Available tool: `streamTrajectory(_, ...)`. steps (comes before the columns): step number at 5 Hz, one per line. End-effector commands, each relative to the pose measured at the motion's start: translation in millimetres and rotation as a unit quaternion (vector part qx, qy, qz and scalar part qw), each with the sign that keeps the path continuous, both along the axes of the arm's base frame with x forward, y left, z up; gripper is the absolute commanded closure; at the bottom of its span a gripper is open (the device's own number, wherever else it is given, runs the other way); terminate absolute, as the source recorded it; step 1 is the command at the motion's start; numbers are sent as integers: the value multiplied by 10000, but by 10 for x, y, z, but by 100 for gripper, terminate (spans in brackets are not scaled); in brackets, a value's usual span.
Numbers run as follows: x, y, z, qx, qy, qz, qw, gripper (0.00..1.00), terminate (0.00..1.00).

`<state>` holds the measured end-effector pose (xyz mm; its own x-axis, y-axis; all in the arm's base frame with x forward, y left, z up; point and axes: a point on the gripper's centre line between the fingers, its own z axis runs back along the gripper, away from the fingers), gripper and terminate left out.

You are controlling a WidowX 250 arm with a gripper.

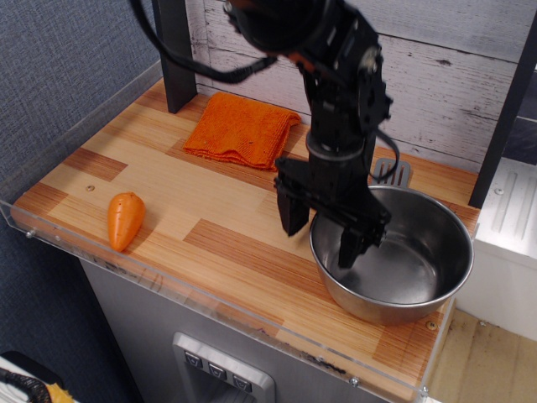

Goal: Put the bowl on the orange cloth

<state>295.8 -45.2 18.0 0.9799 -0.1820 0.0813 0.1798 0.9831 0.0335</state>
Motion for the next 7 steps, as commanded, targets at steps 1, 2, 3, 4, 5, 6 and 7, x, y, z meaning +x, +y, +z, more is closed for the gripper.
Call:
streamTrajectory(1,12,-35,74,-39,-170,-131,9998,100,0)
streamTrajectory(2,0,-36,121,-85,-214,-148,9996,100,0)
streamTrajectory(3,-26,-47,256,-309,-325,-323,9985,100,0)
streamTrajectory(4,-32,-22,755,-381,-729,-560,9950,100,0)
streamTrajectory(5,91,241,1128,-375,-1091,-371,9926,100,0)
streamTrajectory(6,242,647,1195,-383,-1136,112,9927,100,0)
streamTrajectory(7,388,1022,1133,-468,-1156,512,9909,100,0)
